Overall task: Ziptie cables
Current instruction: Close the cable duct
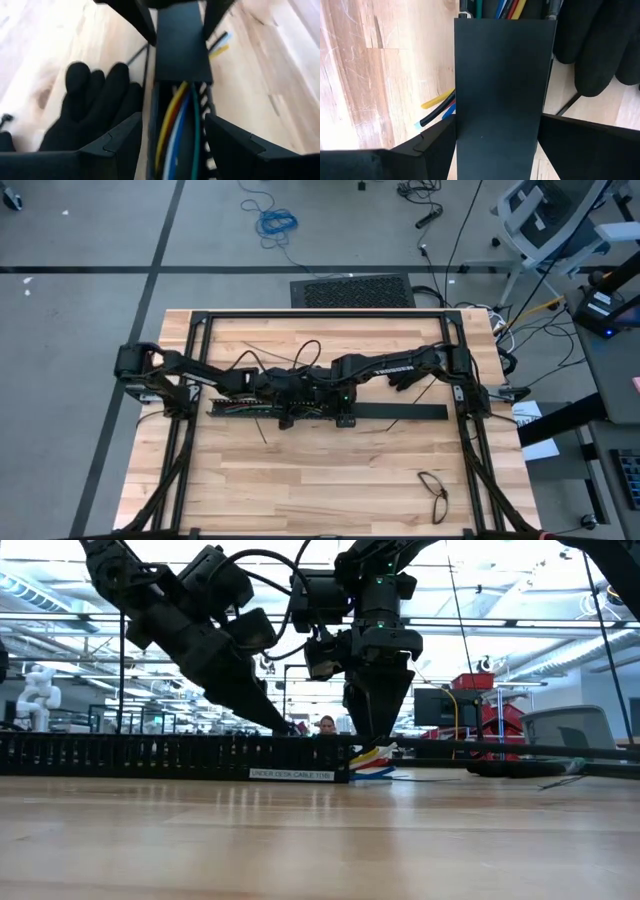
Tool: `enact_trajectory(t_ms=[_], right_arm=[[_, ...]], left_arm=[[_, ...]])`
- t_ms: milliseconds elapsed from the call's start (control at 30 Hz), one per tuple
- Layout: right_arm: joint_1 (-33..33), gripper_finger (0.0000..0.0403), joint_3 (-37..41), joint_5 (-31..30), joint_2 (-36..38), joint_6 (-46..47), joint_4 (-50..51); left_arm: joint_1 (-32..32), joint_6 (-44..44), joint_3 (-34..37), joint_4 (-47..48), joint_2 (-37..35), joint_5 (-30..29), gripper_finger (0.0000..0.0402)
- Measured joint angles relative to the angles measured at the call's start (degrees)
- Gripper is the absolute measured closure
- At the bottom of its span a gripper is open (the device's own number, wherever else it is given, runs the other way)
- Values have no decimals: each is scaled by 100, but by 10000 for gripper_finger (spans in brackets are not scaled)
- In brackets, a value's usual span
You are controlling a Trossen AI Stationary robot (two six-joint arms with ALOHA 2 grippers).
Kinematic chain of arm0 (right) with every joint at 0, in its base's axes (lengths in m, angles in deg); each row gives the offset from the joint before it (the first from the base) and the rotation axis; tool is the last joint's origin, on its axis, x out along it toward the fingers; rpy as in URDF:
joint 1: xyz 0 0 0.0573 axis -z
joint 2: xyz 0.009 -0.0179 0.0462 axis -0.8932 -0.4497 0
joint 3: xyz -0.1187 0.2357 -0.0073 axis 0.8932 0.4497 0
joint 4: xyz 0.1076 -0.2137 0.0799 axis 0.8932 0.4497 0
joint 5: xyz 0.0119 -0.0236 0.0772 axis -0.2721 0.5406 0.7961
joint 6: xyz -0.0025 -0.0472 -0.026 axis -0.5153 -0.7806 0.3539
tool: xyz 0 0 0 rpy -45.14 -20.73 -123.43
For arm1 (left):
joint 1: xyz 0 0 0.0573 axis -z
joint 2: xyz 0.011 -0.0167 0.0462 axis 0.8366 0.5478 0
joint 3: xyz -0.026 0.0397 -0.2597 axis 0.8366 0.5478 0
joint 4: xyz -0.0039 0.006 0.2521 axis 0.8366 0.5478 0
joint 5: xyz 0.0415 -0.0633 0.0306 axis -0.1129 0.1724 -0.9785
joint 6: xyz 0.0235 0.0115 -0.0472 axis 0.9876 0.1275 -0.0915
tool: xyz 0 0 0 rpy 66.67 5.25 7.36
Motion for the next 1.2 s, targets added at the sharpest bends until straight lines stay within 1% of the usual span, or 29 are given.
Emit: enact_trajectory(t_ms=[167, 333, 600, 1067, 1200], right_arm=[[0, 147, 0, 0, 0, -2, 3], [2, 147, 0, -4, 0, -4, 0], [4, 147, 0, -22, 0, -3, 0], [4, 147, 4, -17, -2, 11, 5], [6, 147, 9, 8, -4, 221, 13]], left_arm=[[6, -37, 12, 185, -47, 302, 189], [15, -44, 147, 101, -49, 392, 189], [22, -41, 181, 89, -51, 137, 189], [17, -4, 192, 10, -44, 112, 189], [17, -7, 192, -7, -42, 46, 189]])
